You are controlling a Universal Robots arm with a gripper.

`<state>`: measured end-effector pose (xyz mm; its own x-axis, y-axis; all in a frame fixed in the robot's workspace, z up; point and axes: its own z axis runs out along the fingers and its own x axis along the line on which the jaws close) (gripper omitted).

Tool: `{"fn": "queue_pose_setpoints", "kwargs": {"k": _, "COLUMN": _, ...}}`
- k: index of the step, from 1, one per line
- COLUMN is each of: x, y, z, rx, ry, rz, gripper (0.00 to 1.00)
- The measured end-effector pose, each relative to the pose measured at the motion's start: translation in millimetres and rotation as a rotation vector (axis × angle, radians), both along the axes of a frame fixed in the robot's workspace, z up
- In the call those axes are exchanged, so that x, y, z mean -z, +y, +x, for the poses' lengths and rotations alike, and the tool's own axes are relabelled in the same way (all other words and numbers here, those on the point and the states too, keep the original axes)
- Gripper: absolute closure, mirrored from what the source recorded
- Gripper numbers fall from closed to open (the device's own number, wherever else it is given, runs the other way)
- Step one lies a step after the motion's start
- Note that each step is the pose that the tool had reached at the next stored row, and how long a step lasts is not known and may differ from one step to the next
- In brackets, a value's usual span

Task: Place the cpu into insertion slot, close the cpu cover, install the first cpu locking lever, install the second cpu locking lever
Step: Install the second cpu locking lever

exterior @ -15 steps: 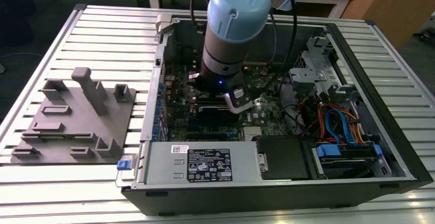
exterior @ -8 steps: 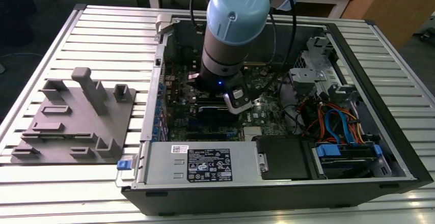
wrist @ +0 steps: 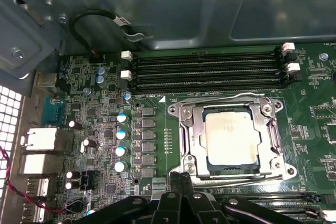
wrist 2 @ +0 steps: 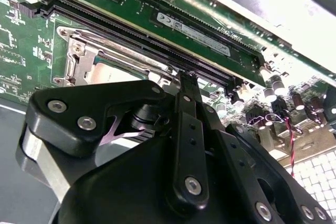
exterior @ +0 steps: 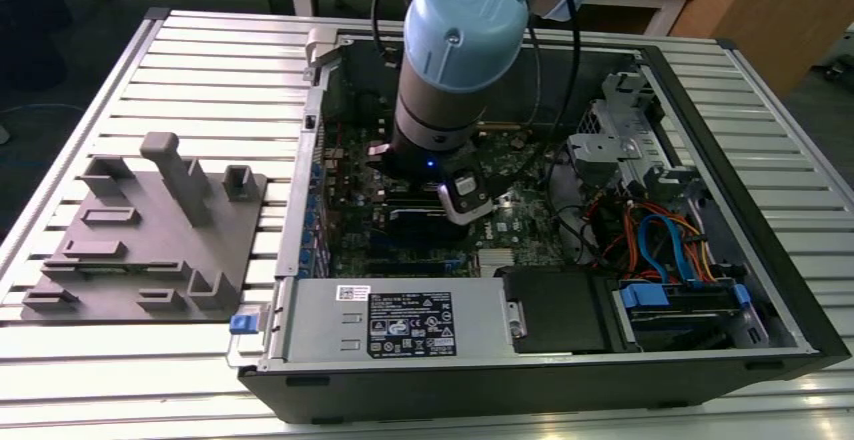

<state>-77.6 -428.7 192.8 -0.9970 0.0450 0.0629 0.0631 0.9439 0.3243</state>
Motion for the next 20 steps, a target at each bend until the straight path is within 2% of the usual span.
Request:
{"fn": "queue_pose_setpoints", "kwargs": {"k": 12, "x": 3.4, "y": 0.8, "z": -1.1, "rx": 0.000, "ry": 0.0000, "rz": 0.0203, "gripper": 0.90}}
{"fn": "queue_pose_setpoints", "kwargs": {"k": 20, "x": 5.6, "y": 1.6, "z": -1.4, "rx": 0.000, "ry": 0.0000, "rz": 0.0265, "gripper": 0.90}}
